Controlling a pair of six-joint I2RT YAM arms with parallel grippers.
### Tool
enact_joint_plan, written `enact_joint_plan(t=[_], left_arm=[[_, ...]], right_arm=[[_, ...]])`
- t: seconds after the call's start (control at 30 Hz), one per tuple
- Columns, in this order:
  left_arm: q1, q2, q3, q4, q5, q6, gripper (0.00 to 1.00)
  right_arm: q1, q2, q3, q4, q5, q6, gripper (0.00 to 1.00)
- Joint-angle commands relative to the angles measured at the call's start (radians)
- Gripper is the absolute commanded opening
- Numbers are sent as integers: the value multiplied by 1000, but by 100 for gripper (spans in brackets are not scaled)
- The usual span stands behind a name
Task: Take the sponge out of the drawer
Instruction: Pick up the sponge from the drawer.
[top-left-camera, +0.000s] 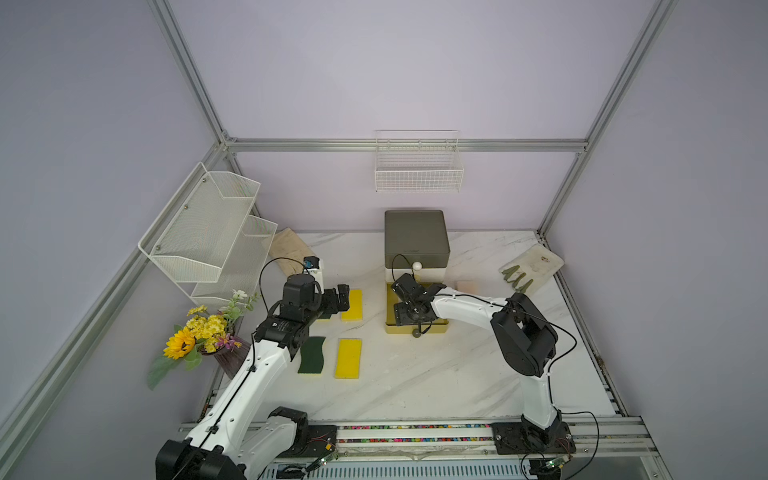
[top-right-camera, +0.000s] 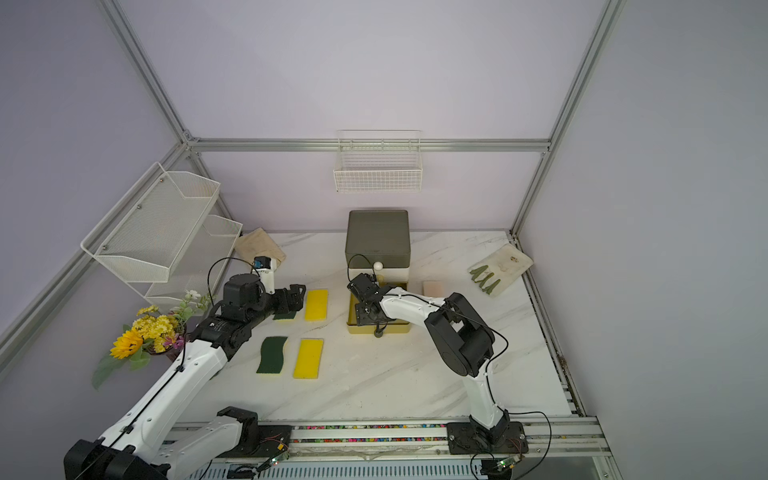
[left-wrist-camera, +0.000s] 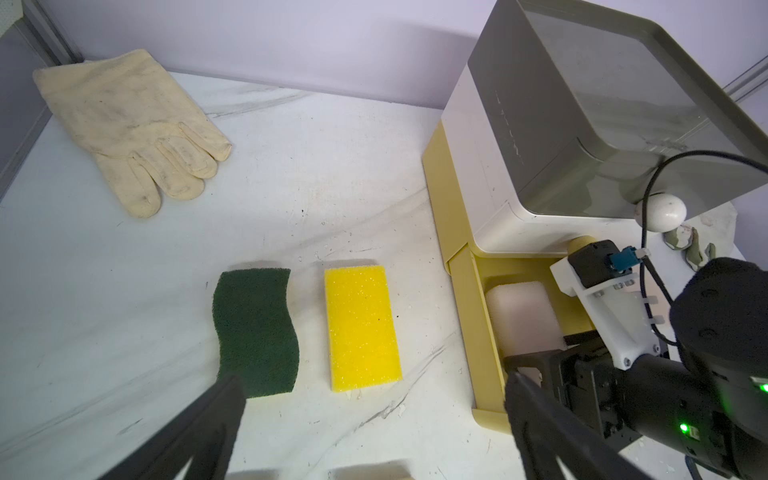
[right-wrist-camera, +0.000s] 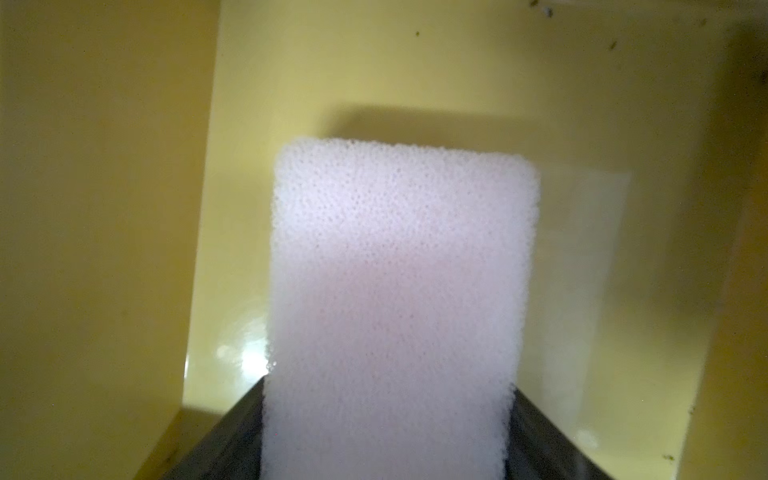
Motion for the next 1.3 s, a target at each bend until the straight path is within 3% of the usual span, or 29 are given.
enact_joint_plan(t=[0.0,0.63,1.27], left_arm=[[6,-6,6,20,11,15,100],[6,-6,6,19,10,14,100],[6,-5,6,19,10,14,100]], right_arm=[[-12,0,14,0,44,14,73],[-12,-113,57,-21,71,-18,69],[-12,-267,2,-99,-19,-49,69]])
